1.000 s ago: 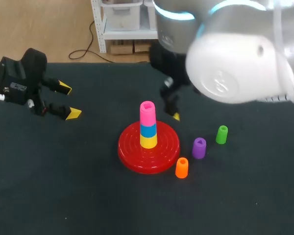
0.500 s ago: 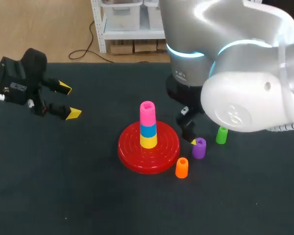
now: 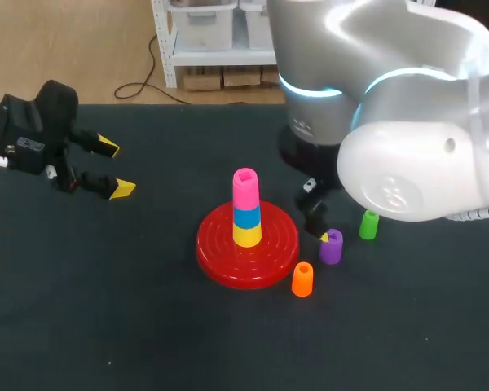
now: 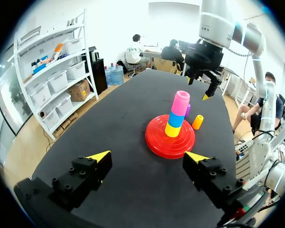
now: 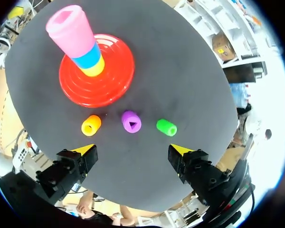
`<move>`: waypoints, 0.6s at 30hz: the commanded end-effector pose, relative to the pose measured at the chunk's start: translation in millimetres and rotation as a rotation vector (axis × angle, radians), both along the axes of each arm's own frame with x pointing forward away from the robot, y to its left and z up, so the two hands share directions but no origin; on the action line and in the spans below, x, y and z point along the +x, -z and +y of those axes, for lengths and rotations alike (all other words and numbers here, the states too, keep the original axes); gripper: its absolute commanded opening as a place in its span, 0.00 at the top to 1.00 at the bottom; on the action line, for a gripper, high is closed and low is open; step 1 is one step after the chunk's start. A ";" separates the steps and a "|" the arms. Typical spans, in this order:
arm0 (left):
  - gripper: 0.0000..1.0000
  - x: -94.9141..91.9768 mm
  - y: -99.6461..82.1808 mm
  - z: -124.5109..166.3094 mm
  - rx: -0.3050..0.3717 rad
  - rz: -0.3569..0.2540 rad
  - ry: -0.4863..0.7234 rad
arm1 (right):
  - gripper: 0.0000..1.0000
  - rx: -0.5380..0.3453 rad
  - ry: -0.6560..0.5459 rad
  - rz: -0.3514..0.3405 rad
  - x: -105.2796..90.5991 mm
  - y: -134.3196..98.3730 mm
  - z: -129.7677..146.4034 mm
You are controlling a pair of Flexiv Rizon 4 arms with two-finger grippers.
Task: Pick up and stack the cylinders on the red base in this order: pink,purple,orange,green
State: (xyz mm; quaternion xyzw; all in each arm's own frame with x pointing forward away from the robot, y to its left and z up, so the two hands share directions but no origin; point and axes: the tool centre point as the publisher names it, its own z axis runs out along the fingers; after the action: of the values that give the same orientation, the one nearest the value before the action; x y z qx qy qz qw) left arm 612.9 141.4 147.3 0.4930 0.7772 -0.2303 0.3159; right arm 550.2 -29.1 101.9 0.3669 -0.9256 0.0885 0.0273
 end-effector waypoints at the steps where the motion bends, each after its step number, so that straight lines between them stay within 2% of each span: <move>1: 0.00 1.2 -0.2 -0.5 0.004 0.004 0.000 | 0.00 0.033 0.009 -0.014 -8.1 8.2 -14.9; 4: 0.00 1.2 -0.2 -0.5 0.004 0.004 0.000 | 0.00 0.047 0.015 -0.010 -11.4 15.3 -18.5; 9: 0.00 1.2 -0.2 -0.5 0.004 0.004 0.000 | 0.00 0.064 -0.009 -0.055 -14.6 19.1 -17.1; 18: 0.00 1.2 -0.2 -0.5 0.004 0.004 0.000 | 0.00 0.135 0.010 -0.060 -5.7 25.9 -8.3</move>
State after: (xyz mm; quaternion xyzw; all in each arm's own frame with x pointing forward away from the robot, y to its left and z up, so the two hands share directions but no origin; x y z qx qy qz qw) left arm 612.9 141.4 147.3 0.4930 0.7772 -0.2303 0.3159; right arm 542.4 -33.1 78.1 0.3638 -0.9302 0.0463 -0.0158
